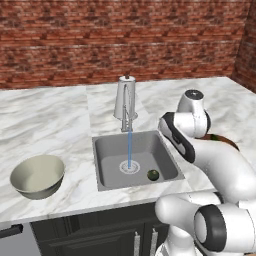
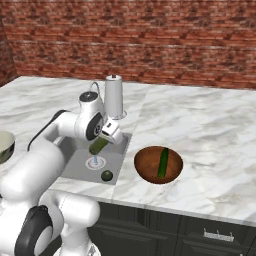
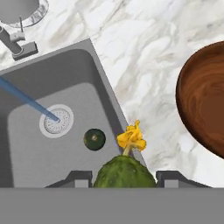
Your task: Pick the cucumbers from the sink and place them in one bowl. Place the squash in the other bowl. Then turn off the sink faucet.
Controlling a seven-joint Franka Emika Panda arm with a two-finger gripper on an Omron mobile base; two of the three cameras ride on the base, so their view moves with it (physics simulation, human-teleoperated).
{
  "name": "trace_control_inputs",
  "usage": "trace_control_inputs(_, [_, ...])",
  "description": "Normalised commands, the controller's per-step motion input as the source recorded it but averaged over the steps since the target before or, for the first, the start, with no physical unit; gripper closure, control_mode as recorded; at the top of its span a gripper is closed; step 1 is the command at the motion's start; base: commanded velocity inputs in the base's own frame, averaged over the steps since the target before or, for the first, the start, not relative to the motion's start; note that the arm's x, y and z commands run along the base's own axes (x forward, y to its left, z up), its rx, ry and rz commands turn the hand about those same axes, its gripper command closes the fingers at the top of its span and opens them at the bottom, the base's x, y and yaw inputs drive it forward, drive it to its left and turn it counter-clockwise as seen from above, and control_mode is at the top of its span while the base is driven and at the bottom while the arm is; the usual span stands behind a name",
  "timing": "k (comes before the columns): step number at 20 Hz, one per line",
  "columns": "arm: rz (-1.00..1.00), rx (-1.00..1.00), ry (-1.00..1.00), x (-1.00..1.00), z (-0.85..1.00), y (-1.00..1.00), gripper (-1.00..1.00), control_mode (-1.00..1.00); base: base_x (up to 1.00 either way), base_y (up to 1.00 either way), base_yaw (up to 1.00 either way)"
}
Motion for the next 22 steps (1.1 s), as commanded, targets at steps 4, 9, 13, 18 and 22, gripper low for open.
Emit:
trace_control_inputs(4, [0.00,-0.04,0.00,-0.01,0.00,-0.54,1.00,-1.00,0.00,0.00,0.00])
trace_control_inputs(9, [0.00,-0.03,0.01,0.00,0.00,-0.50,1.00,-1.00,0.00,0.00,0.00])
trace_control_inputs(13, [0.00,-0.02,0.02,0.00,0.00,-0.52,1.00,-1.00,0.00,0.00,0.00])
trace_control_inputs(18, [0.00,0.00,0.03,0.00,0.00,-0.49,1.00,-1.00,0.00,0.00,0.00])
trace_control_inputs(22, [0.00,0.00,0.04,0.00,0.00,-0.47,1.00,-1.00,0.00,0.00,0.00])
